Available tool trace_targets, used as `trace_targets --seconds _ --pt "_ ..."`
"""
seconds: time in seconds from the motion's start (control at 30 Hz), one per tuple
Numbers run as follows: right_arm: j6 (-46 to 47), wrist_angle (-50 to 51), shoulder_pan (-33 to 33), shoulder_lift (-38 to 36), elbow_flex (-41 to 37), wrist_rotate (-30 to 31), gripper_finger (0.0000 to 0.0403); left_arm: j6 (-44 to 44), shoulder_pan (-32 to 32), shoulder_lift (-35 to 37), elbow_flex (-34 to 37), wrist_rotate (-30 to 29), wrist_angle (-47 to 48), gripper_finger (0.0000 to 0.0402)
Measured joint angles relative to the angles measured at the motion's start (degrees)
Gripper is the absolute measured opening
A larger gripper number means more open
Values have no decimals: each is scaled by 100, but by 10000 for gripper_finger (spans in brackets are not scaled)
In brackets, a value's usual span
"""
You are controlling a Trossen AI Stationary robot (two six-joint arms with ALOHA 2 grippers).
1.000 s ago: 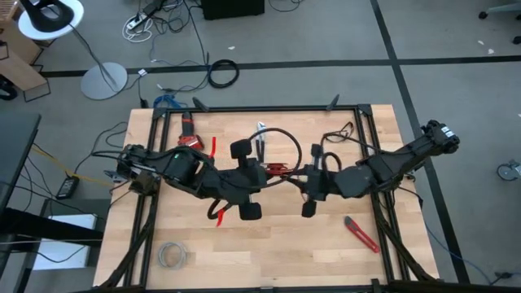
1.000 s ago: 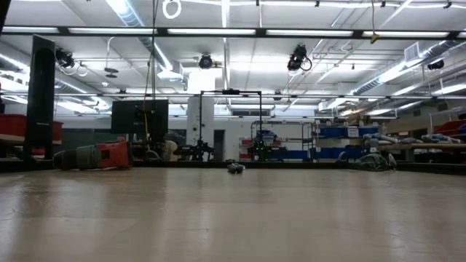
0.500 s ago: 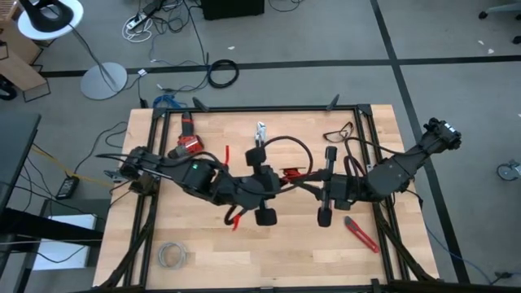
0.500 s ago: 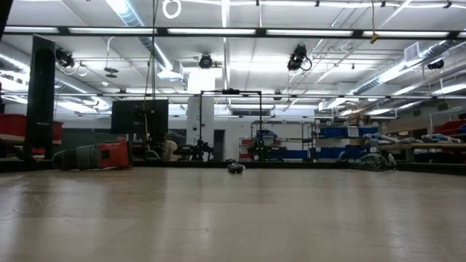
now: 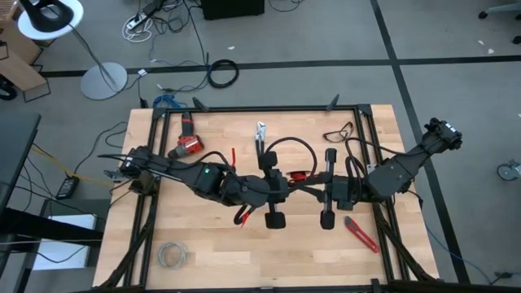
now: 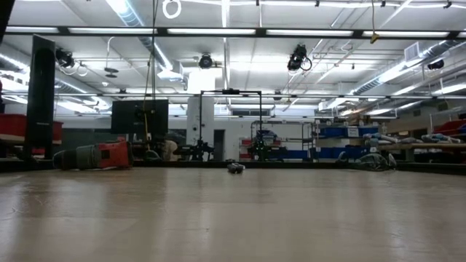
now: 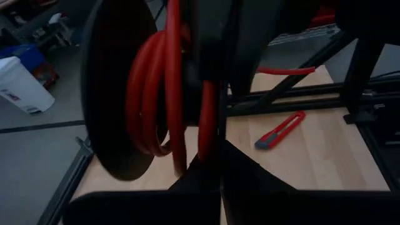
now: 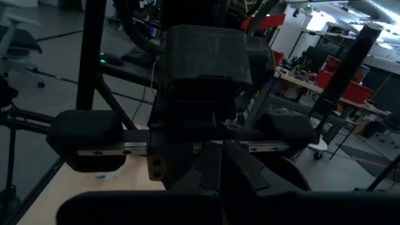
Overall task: Coil cords
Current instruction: Coil the red wire onto the black spool
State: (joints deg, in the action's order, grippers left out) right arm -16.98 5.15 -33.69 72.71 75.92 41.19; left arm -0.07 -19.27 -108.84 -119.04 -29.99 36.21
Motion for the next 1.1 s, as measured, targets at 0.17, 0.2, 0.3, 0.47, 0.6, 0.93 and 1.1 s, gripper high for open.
trace_targets --seconds 0.17,0.2,0.3,0.47,0.6,0.93,1.1 --pt "161 102 55 -7 0 -63 7 144 57 9 319 199 -582 0" --pt "230 162 73 -7 0 -103 7 179 59 12 367 227 -691 0" --pt "339 237 113 -7 0 -156 7 292 85 12 434 293 -841 0" --pt "344 230 124 -2 2 -168 7 319 150 12 506 471 -1027 0" --pt "343 208 124 -3 4 -201 7 448 154 9 509 541 -1131 0" --pt "179 106 113 2 4 -178 33 529 240 5 509 823 -1293 0" --pt "90 48 113 4 4 -149 50 593 307 5 509 1054 -1365 0"
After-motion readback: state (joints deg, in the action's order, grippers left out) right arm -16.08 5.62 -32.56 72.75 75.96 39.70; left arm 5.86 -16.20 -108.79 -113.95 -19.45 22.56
